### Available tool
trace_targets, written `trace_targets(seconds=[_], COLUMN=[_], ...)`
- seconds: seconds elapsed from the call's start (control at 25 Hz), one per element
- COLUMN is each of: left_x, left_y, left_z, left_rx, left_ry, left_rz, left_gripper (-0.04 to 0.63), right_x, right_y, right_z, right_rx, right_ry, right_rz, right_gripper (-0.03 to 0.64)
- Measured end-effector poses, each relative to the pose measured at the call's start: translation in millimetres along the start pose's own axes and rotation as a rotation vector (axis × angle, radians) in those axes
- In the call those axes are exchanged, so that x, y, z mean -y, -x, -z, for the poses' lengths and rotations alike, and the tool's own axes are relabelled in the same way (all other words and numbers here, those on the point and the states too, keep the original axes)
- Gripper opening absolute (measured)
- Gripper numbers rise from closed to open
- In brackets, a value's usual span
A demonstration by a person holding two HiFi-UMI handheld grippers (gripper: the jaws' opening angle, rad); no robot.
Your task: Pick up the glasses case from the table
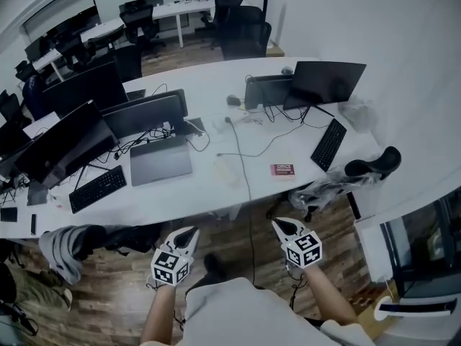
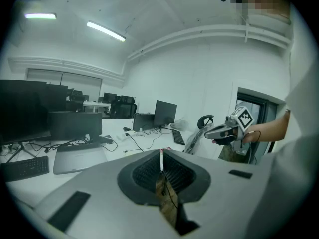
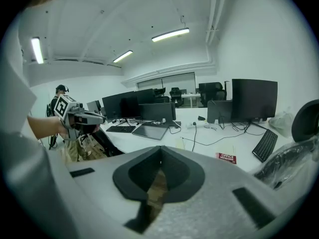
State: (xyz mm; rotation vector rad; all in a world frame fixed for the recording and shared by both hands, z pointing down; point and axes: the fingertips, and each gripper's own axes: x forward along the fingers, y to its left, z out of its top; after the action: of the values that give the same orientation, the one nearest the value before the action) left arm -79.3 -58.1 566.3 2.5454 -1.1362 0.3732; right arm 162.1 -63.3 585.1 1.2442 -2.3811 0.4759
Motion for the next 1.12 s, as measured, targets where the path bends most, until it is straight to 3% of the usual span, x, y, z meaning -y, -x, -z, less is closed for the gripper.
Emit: trace_targets(seconds=[0.6, 1.12], left_x=[-99, -128], left_y=[-27, -69], left_z=[-33, -55], left_rx=[0.001, -0.001], left_ry=[-0.034, -0.030], left_rz=[0.079, 0.076], left_gripper=[0.014, 0.014], right_x=[-9, 25], right_y=[-82, -121], right_z=[-45, -76], right_rx=[-0.006, -0.003], right_ry=[-0.020, -0.011], right_rz=[0.065, 0.061], right_gripper=[0.002, 0.002])
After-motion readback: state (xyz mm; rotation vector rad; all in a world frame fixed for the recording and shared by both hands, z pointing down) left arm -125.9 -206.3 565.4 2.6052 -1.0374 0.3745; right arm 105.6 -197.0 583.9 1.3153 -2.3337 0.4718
